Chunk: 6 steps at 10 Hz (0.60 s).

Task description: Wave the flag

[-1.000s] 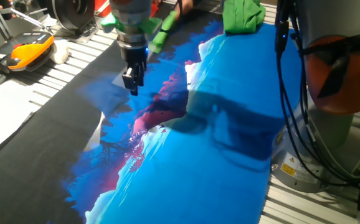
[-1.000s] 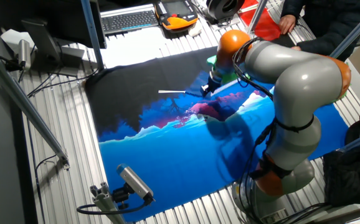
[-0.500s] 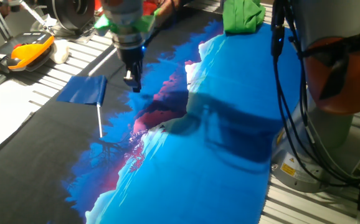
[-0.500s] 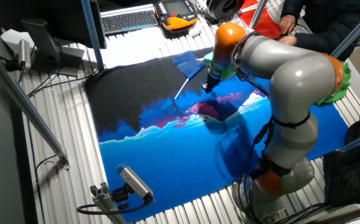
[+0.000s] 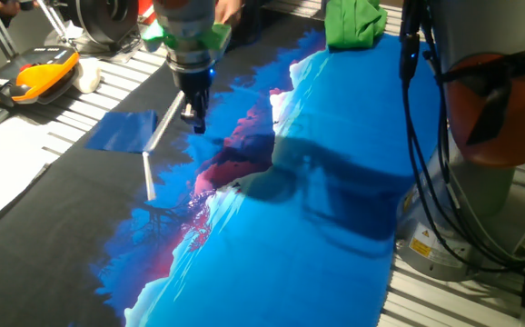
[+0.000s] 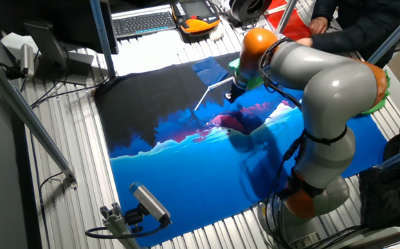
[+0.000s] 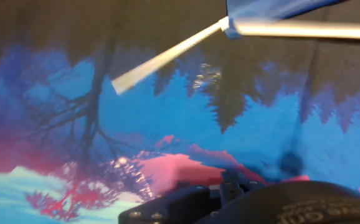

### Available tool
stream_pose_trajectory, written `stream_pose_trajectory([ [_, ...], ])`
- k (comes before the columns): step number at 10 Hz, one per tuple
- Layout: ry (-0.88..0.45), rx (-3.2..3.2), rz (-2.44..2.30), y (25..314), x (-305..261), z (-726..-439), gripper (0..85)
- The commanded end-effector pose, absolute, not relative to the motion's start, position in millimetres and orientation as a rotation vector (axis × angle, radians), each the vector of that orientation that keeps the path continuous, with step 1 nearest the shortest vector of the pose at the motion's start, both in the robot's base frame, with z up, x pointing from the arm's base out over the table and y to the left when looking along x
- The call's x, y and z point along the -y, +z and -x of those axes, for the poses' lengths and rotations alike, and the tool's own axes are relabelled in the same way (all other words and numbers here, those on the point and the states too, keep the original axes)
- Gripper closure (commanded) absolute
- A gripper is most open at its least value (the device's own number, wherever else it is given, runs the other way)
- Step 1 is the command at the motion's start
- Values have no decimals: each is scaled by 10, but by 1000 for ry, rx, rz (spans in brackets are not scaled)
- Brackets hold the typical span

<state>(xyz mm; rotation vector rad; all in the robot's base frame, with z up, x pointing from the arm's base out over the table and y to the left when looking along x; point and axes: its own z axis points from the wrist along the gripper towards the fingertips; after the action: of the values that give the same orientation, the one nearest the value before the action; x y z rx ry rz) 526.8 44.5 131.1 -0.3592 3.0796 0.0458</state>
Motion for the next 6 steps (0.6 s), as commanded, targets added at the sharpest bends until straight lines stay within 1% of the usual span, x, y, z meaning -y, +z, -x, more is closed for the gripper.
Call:
stream_pose_trajectory([
  [1,48,-3077,307,1311,-444,-5268,680],
  [2,28,-3080,290,1311,-444,-5268,510],
  [3,1,-3103,278,1370,-490,-5426,510],
  [4,1,-3137,256,1418,-524,-5640,510],
  [5,15,-3148,194,1407,-551,-5762,510],
  [6,-9,-3154,139,1355,-589,-5849,510],
])
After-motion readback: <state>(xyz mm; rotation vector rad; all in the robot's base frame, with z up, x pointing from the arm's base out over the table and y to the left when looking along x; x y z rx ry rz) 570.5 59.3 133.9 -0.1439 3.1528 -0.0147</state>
